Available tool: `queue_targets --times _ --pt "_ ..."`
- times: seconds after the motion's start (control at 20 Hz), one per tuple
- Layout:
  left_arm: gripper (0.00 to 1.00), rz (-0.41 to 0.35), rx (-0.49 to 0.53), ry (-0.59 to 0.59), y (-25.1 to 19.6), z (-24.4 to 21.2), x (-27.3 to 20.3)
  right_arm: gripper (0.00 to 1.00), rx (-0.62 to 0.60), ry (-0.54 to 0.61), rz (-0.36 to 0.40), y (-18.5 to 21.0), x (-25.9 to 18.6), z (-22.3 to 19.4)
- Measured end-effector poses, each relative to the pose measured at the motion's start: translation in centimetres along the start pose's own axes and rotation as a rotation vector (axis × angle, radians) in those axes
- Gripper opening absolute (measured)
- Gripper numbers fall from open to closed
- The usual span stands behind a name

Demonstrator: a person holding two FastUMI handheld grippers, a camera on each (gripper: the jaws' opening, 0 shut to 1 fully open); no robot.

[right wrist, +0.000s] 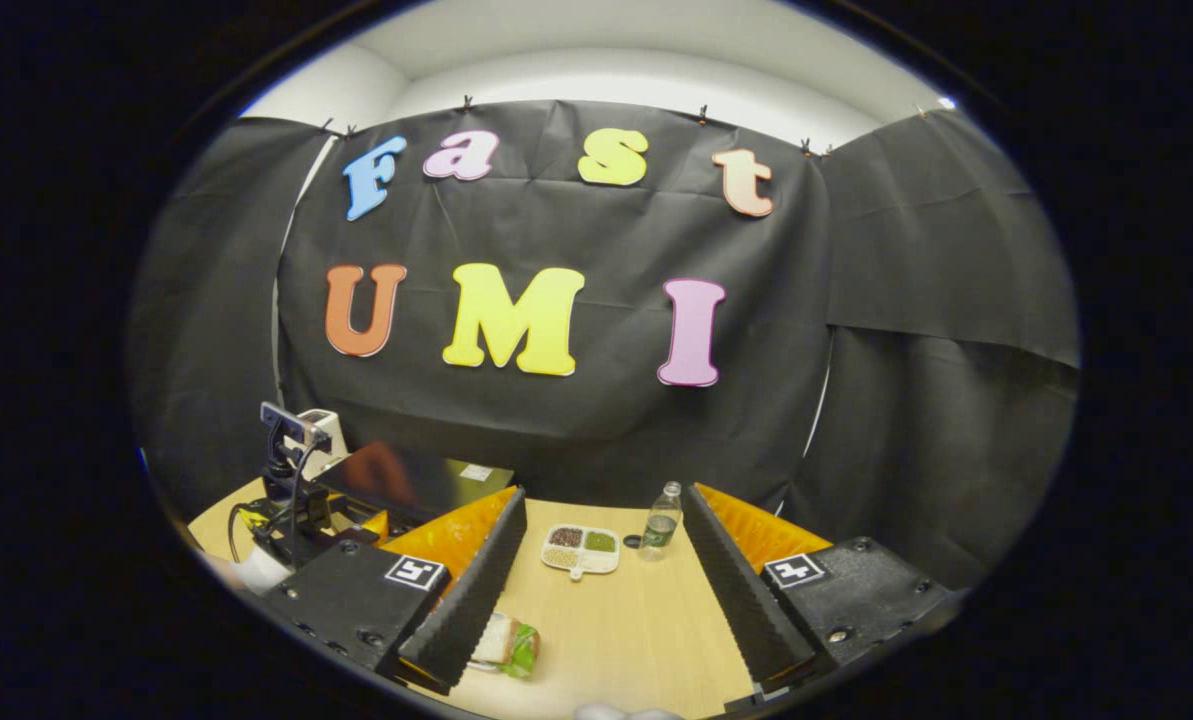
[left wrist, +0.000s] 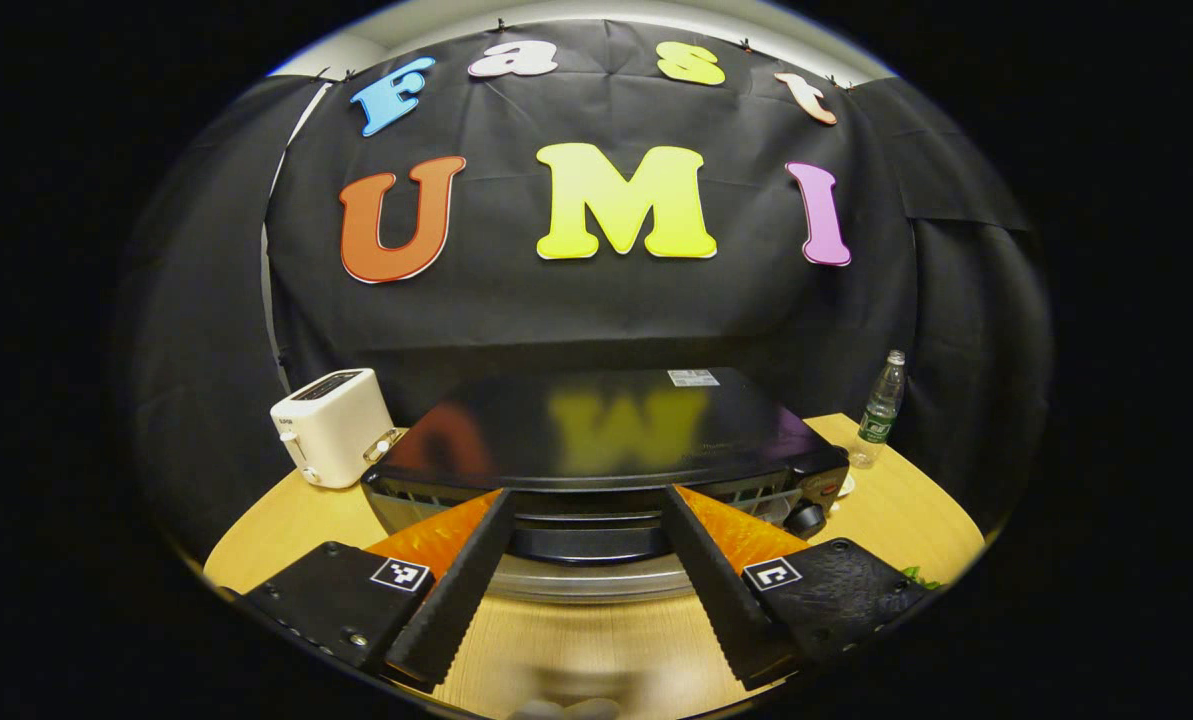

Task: Open the electric oven with the left hand, put the food in, and close the electric oven.

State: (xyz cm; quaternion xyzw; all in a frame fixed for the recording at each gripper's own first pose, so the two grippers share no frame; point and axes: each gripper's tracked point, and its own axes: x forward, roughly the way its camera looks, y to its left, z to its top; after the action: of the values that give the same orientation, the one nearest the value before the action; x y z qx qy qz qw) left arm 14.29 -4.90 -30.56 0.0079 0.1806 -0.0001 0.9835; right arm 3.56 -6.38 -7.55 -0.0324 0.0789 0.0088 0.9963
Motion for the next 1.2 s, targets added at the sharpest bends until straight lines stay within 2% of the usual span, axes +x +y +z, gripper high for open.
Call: queue_targets --times 0.05,0.15,0.2,0.25,0.3,0.35,0.4,0.45,0.5,0.55,1.0,1.05,1.1,1.2 --pt "0.98 0.0 -0.001 0.002 0.0 -0.4 -0.6 1.0 -0.001 -0.001 0.005 0.1 -0.1 0.0" --pt "0.98 -0.001 -0.002 0.007 0.0 -1.3 -1.7 1.0 -0.001 -0.002 0.017 0.4 -0.1 0.0" --pt "0.98 -0.001 -0.004 0.011 0.0 -1.8 -2.3 0.96 0.001 -0.002 0.024 0.6 -0.3 -0.1" --pt "0.98 0.0 -0.007 0.018 0.0 -2.3 -2.9 1.0 0.0 -0.002 0.031 0.7 -0.4 -0.2" --pt "0.98 0.002 -0.008 0.026 0.0 -2.9 -3.5 0.96 0.0 -0.002 0.037 0.9 -0.6 -0.3" --pt "0.98 0.003 -0.007 0.033 0.0 -3.5 -4.1 1.0 -0.001 -0.004 0.045 1.1 -0.7 -0.3" --pt "0.98 0.005 -0.007 0.044 0.1 -4.3 -4.7 1.0 -0.005 -0.003 0.05 1.2 -1.0 -0.5" --pt "0.98 0.003 -0.013 0.056 0.1 -5.2 -5.3 0.96 -0.011 -0.003 0.052 1.2 -1.2 -0.6" --pt "0.98 0.002 -0.013 0.058 0.0 -5.7 -5.7 1.0 -0.014 -0.003 0.056 1.3 -1.4 -0.8" --pt "0.98 0.002 -0.009 0.072 0.0 -6.5 -6.1 0.96 -0.017 0.001 0.058 1.3 -1.7 -1.0" --pt "0.98 0.004 -0.01 0.152 0.0 -11.6 -8.7 0.96 -0.017 0.069 0.069 1.0 -2.5 -4.7" --pt "0.98 0.004 -0.024 0.172 0.0 -12.5 -8.9 0.96 -0.014 0.076 0.07 1.0 -2.6 -4.9" --pt "0.98 0.002 -0.046 0.187 0.0 -13.2 -8.9 1.0 -0.01 0.078 0.072 1.0 -2.7 -5.1" --pt "0.98 0.0 -0.076 0.222 -0.3 -14.6 -9.3 1.0 -0.007 0.084 0.074 0.9 -2.8 -5.4"
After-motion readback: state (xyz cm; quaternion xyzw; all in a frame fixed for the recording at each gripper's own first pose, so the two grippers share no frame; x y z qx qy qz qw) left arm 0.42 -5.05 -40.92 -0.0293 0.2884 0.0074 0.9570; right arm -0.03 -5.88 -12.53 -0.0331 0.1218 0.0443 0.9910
